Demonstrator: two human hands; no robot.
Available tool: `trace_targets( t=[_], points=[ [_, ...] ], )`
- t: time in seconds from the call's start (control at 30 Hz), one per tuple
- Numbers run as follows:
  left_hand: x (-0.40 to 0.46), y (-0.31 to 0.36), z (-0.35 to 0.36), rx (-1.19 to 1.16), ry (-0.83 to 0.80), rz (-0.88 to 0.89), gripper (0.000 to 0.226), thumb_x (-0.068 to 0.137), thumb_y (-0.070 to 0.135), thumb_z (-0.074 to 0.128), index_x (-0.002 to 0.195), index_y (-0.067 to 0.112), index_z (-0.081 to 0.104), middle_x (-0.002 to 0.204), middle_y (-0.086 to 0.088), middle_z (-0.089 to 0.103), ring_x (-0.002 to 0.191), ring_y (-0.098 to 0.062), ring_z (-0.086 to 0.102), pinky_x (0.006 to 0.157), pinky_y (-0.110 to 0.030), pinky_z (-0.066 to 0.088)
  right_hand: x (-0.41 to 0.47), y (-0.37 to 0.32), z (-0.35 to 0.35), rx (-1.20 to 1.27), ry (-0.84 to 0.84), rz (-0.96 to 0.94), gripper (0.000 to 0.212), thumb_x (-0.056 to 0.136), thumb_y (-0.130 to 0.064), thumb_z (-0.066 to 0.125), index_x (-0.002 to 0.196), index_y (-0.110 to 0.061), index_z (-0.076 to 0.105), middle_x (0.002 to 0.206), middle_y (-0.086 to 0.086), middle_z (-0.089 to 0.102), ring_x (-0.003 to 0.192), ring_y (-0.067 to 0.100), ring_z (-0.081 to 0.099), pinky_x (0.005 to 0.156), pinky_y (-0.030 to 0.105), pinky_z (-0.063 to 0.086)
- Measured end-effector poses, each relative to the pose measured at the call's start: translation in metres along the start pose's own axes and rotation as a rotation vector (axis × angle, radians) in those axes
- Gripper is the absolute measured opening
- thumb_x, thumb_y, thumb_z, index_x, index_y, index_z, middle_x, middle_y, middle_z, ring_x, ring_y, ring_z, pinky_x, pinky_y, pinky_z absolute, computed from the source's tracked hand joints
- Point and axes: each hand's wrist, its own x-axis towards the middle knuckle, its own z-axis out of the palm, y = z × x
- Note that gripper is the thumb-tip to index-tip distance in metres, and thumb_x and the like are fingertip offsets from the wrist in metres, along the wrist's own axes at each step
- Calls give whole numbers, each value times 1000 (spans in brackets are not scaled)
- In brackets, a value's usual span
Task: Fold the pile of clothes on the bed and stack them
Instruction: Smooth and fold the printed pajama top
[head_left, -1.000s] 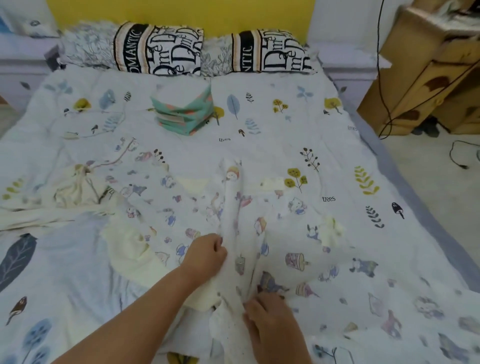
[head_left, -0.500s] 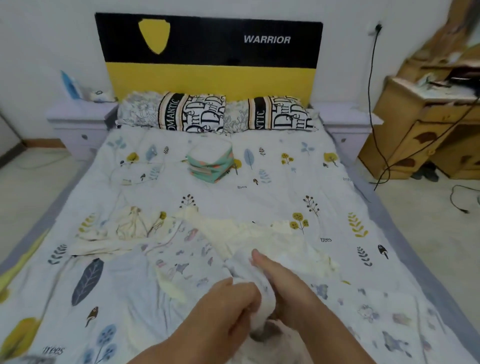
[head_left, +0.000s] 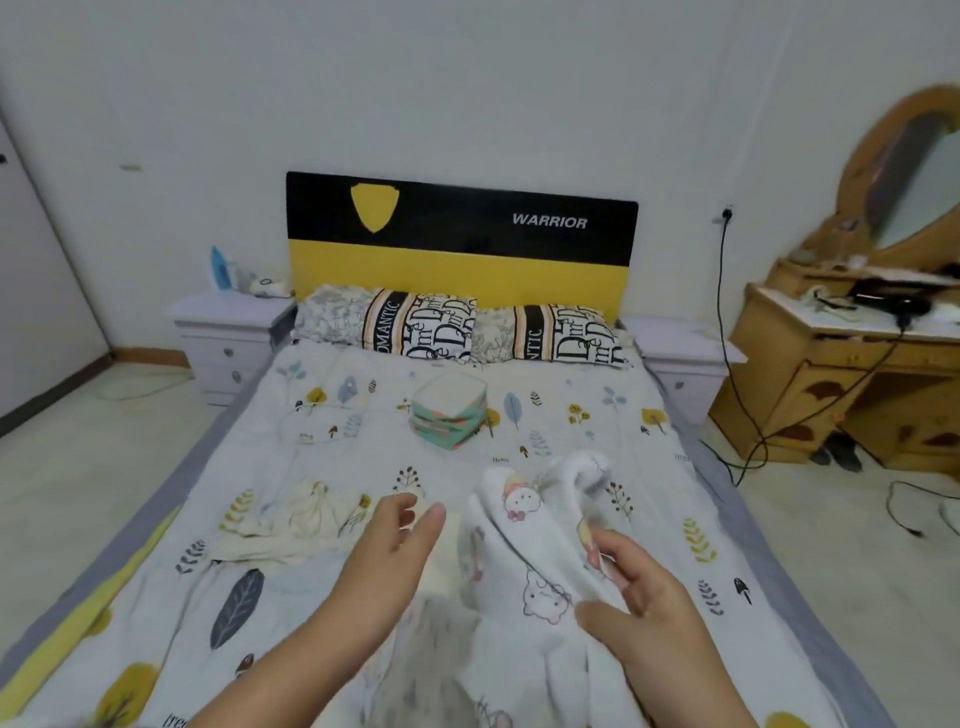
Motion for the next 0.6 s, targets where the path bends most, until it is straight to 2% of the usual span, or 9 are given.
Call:
trace_targets(
  t=[0.07, 0.1, 0.17, 0.27, 0.37, 0.43, 0.53, 0.57, 0.6],
  points=[
    [-4, 26, -1, -170, -274, -206, 63, 75, 68, 44, 122, 26, 50, 127, 5, 52, 118, -17, 50, 101, -38, 40, -23, -13, 10, 17, -13, -68, 53, 75, 33, 39, 98, -5, 66, 89, 9, 74, 71, 14, 68, 56, 19, 51],
    [-8, 35, 3, -320, -431, -266, 71, 68, 72, 46, 119, 24, 56, 123, 2, 59, 115, -20, 55, 99, -41, 43, -34, -15, 15, -8, -20, -107, 52, 75, 33, 40, 97, -6, 67, 89, 10, 74, 72, 15, 67, 59, 19, 51],
    [-18, 43, 11, -539, -599, -275, 63, 74, 61, 58, 117, 15, 64, 110, -10, 68, 103, -25, 64, 89, -40, 49, -52, -21, 26, -103, -43, -167, 48, 77, 29, 44, 92, -10, 69, 85, 7, 74, 73, 13, 65, 65, 18, 49],
    [-33, 50, 19, -505, -621, -100, 33, 81, 21, 69, 110, 6, 66, 103, -19, 69, 93, -28, 67, 77, -35, 53, -75, -24, 35, -188, 15, -182, 37, 76, 22, 53, 85, -11, 68, 77, 5, 71, 69, 7, 61, 64, 14, 45],
    [-43, 54, 9, -573, -615, 4, 30, 75, 17, 67, 102, 7, 71, 105, -19, 69, 95, -29, 68, 72, -32, 56, -89, -26, 23, -197, 308, -204, 31, 72, 11, 68, 88, -14, 61, 82, 6, 64, 68, 7, 56, 60, 11, 42],
    [-50, 59, 0, -587, -655, 84, 29, 73, 16, 62, 99, 9, 73, 101, -17, 71, 92, -27, 69, 68, -29, 56, -96, -33, 10, -191, 475, -196, 31, 78, -17, 70, 103, -23, 53, 103, 3, 58, 93, 8, 56, 73, 14, 41],
    [-66, 68, -3, -534, -728, 184, 25, 62, 12, 67, 83, 18, 77, 85, -9, 74, 77, -18, 71, 60, -24, 54, -91, -42, -5, -160, 372, 34, 85, 64, -62, 61, 138, -27, 36, 132, -6, 44, 130, 17, 39, 103, 33, 33],
    [-71, 71, -1, -513, -761, 207, 27, 56, 15, 69, 82, 19, 77, 83, -7, 74, 76, -16, 71, 60, -23, 54, -94, -45, -6, -83, 302, 64, 89, 62, -65, 64, 137, -24, 41, 136, -4, 46, 133, 22, 38, 109, 41, 29],
    [-76, 73, 1, -501, -791, 224, 29, 53, 20, 70, 81, 20, 77, 83, -6, 74, 75, -16, 71, 61, -24, 54, -98, -46, -7, 3, 223, 53, 77, 66, -61, 66, 130, -20, 54, 134, 1, 52, 132, 27, 40, 111, 48, 28]
  ],
)
